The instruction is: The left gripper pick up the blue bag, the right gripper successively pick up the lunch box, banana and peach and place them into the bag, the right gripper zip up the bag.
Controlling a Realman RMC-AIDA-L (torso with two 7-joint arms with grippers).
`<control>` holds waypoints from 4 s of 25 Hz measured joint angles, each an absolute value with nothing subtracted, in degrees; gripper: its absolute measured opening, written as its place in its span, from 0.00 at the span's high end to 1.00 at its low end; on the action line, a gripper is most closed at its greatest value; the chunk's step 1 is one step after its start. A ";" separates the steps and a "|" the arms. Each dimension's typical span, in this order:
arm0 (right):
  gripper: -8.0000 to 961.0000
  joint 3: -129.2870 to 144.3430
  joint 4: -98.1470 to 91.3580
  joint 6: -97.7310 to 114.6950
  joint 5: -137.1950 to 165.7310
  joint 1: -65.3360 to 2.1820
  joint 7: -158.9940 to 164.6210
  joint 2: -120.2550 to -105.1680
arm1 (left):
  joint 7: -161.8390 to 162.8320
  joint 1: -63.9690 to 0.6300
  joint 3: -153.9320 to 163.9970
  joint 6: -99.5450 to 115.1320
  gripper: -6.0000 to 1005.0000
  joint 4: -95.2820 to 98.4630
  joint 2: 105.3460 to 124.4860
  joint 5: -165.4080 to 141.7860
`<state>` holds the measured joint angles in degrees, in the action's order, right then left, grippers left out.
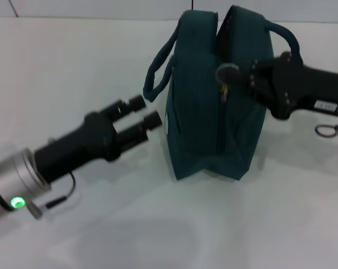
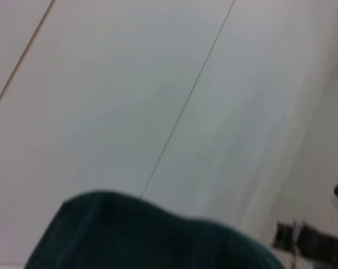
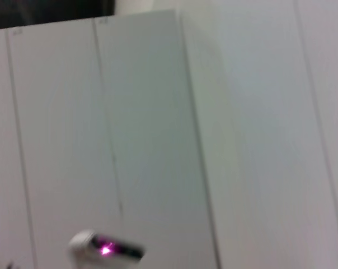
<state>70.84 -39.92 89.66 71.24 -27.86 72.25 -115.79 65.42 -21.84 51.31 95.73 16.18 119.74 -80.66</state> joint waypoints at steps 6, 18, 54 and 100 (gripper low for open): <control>0.98 70.55 -35.55 87.39 67.67 -32.20 71.51 -115.70 | 57.19 -23.81 51.54 93.37 0.30 7.08 120.25 -80.30; 0.98 71.29 -31.86 86.76 67.32 -35.23 69.88 -115.85 | 53.21 -28.73 51.28 90.91 0.31 -0.86 120.76 -78.64; 0.98 69.23 -30.31 80.25 63.30 -34.81 69.84 -115.66 | 40.08 -29.43 51.60 89.56 0.93 -6.73 120.76 -79.29; 0.98 76.25 -25.48 73.57 48.52 -29.92 61.10 -115.82 | 49.59 -20.70 51.24 92.46 0.91 12.73 119.02 -78.96</control>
